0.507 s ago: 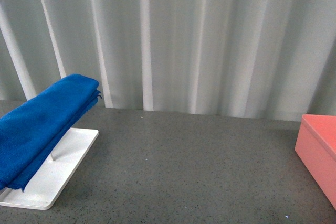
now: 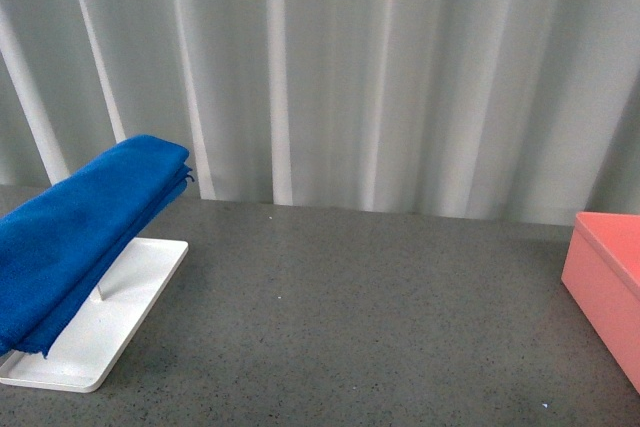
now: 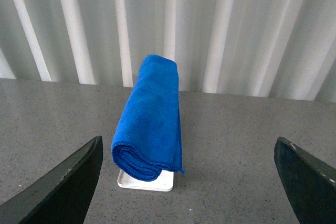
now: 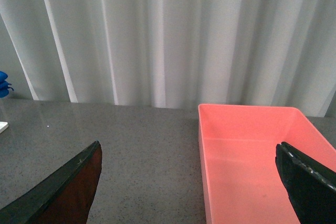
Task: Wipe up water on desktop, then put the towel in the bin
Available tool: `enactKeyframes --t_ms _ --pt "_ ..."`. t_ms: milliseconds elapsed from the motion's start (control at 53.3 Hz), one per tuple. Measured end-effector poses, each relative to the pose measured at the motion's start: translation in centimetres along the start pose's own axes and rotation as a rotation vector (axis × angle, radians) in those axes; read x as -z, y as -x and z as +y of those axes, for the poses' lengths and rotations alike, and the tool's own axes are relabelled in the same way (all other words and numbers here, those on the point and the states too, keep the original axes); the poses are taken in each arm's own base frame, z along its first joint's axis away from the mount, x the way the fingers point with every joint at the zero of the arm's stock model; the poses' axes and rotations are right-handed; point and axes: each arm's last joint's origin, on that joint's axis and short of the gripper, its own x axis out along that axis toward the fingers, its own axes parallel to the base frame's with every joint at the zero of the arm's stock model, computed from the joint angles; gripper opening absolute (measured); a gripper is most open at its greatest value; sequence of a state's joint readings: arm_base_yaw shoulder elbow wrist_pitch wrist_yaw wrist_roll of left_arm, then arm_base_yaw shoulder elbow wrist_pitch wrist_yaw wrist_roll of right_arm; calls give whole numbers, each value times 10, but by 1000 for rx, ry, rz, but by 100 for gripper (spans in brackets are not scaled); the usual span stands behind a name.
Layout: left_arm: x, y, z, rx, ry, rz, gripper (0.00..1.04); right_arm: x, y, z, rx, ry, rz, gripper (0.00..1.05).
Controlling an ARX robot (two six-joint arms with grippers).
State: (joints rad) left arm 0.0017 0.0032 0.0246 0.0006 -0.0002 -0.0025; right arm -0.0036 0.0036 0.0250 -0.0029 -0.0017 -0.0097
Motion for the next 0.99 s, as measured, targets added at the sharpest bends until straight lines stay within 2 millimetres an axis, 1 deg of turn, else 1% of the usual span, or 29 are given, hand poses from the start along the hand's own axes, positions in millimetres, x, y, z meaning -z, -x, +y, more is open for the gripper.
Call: enactKeyframes --t_ms 469,488,525,544,600,619,657,713,769,788,807,826,844,882,901,919,976,994 --pt "0 0 0 1 0 0 98 0 0 0 0 0 0 98" --pt "1 -1 0 19 13 39 98 0 0 0 0 0 0 98" --pt "0 -1 -2 109 102 253 98 0 0 0 1 0 0 98" --pt "-2 -3 -3 147 158 397 98 0 0 0 0 0 0 98" --pt "-10 -12 -3 155 217 543 98 0 0 0 -2 0 0 98" --pt "-12 -14 -3 151 221 556 98 0 0 0 -2 0 0 98" --pt "-21 -26 -3 151 225 581 98 0 0 0 -1 0 0 98" --pt "-49 -56 -3 167 210 538 98 0 0 0 -1 0 0 98" --pt "-76 -92 -2 179 176 489 98 0 0 0 -1 0 0 98" --pt "-81 -102 -2 184 165 487 98 0 0 0 -1 0 0 98" --pt "-88 -116 -2 182 152 489 98 0 0 0 -1 0 0 98" --pt "-92 -127 -2 185 144 497 98 0 0 0 -1 0 0 98" --pt "-94 -132 -1 186 140 501 98 0 0 0 -1 0 0 98" --pt "-98 -153 -1 189 116 529 98 0 0 0 -1 0 0 98" --pt "-99 -164 -1 190 109 551 98 0 0 0 -1 0 0 98" --pt "-99 -169 -1 189 104 560 98 0 0 0 -1 0 0 98" --pt "-99 -200 -2 178 55 616 98 0 0 0 -1 0 0 98" --pt "-99 -205 -2 180 48 625 98 0 0 0 -1 0 0 98"
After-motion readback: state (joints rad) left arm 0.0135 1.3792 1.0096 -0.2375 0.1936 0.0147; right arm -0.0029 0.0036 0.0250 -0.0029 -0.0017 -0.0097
